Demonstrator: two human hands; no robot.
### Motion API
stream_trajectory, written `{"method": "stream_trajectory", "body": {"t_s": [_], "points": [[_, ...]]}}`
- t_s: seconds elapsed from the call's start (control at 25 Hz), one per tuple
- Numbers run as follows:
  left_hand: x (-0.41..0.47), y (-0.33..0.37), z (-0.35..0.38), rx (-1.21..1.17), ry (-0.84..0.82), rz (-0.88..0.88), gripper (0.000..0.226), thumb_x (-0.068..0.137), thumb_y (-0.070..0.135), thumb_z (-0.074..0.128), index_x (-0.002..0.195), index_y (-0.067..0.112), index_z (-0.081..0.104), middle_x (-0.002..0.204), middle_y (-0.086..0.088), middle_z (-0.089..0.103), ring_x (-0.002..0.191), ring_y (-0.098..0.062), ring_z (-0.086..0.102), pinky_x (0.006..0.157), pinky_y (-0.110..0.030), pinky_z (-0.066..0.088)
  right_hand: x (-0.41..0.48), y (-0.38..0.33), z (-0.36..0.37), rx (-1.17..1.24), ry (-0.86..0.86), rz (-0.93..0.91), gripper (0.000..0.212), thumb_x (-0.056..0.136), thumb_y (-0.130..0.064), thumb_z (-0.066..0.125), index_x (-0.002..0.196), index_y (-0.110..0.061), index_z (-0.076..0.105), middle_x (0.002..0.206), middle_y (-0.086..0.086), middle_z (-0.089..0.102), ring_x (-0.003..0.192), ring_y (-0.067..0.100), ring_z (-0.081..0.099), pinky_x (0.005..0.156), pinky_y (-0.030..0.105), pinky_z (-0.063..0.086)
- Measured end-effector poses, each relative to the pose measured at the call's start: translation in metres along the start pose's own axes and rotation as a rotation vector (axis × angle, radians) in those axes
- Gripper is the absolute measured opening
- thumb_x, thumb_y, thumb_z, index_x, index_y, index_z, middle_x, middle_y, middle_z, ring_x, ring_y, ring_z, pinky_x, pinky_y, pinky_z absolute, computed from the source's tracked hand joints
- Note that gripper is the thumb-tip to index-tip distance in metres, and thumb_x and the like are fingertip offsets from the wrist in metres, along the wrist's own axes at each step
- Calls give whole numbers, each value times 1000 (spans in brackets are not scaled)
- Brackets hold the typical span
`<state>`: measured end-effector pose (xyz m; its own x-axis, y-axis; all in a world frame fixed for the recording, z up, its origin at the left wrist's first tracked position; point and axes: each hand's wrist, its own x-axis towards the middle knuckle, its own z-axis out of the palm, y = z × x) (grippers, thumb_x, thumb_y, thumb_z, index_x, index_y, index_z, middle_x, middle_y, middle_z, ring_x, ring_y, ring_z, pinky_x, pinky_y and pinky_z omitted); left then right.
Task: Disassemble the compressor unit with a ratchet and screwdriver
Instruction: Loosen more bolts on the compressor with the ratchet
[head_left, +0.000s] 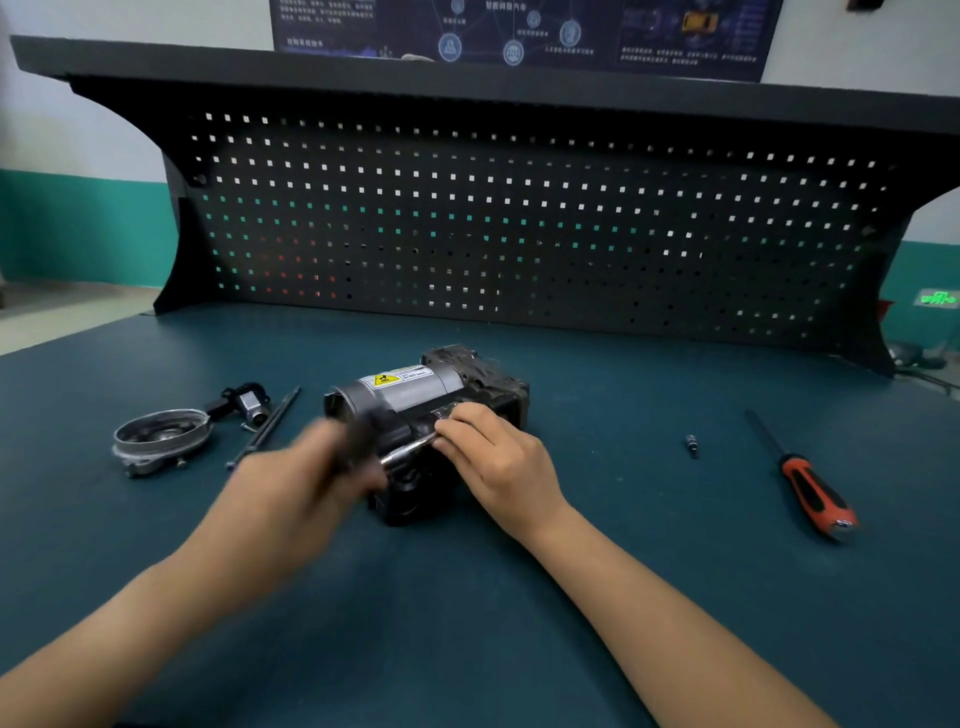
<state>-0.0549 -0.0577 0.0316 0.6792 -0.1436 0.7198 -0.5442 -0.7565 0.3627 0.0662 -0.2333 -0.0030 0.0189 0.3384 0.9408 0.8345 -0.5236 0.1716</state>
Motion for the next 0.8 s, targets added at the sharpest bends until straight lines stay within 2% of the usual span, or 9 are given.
{"method": "stream_trajectory", "body": {"t_s": [0.08, 0.16, 0.2, 0.28, 0.44, 0.56, 0.64, 0.68, 0.8], "points": [[-7, -4, -3, 447, -188, 547, 12, 95, 23, 34, 94, 25, 46, 72, 7, 63, 59, -12, 52, 54, -20, 43, 0, 0, 0, 13, -9, 4, 16, 83, -11, 60, 83, 0, 72, 81, 10, 68, 66, 23, 66, 49, 27, 53], [-11, -7, -3, 503, -281, 676, 18, 97, 21, 29, 96, 21, 47, 79, 12, 57, 62, -9, 52, 55, -17, 43, 0, -2, 1, 35, -8, 28, 17, 84, -11, 60, 84, 1, 72, 82, 10, 68, 67, 23, 67, 51, 28, 53], [-10, -7, -4, 393, -257, 547, 12, 94, 25, 35, 94, 25, 48, 81, 14, 55, 65, -4, 53, 58, -13, 43, 0, -2, 1, 45, -4, 44, 17, 84, -11, 59, 85, 1, 72, 82, 10, 68, 68, 24, 67, 53, 28, 54], [-4, -1, -4, -8, -17, -16, 8, 88, 35, 45, 85, 29, 50, 72, 8, 64, 53, -3, 55, 54, -14, 46, -1, -3, 2, 24, -10, 40, 20, 84, -13, 59, 89, 2, 72, 84, 11, 68, 71, 24, 67, 57, 29, 56], [27, -18, 0, -1044, 375, -964, 23, 99, 21, 43, 79, 12, 48, 55, 1, 67, 28, -1, 38, 33, -12, 38, 0, -7, 4, 37, -29, 43, 24, 85, -18, 58, 90, 2, 71, 84, 12, 68, 71, 27, 66, 59, 31, 56], [26, -24, 4, -1282, 420, -1226, 27, 100, 21, 41, 75, 9, 45, 51, 1, 66, 24, 1, 34, 29, -8, 34, 1, -9, 5, 79, -22, 82, 23, 85, -18, 57, 84, 0, 72, 82, 12, 67, 67, 26, 65, 52, 29, 53], [18, -24, 7, -1192, 393, -1090, 26, 99, 20, 41, 76, 9, 46, 54, -1, 66, 26, -1, 33, 31, -10, 35, 1, -8, 4, 58, -8, 48, 22, 85, -18, 58, 82, -2, 72, 80, 9, 68, 64, 25, 64, 49, 27, 52], [15, -20, 7, -1061, 346, -912, 25, 99, 21, 42, 78, 9, 48, 56, -2, 65, 29, -2, 35, 34, -11, 36, 1, -7, 3, 45, -2, 32, 22, 85, -18, 58, 81, -3, 73, 79, 8, 68, 63, 23, 65, 47, 26, 51], [10, -4, -5, -225, 61, -52, 22, 98, 37, 40, 87, 22, 51, 69, 0, 64, 46, -2, 46, 48, -8, 38, 4, -7, 2, 30, 17, 38, 21, 84, -20, 59, 82, -5, 74, 78, 4, 69, 61, 18, 66, 46, 23, 50]]}}
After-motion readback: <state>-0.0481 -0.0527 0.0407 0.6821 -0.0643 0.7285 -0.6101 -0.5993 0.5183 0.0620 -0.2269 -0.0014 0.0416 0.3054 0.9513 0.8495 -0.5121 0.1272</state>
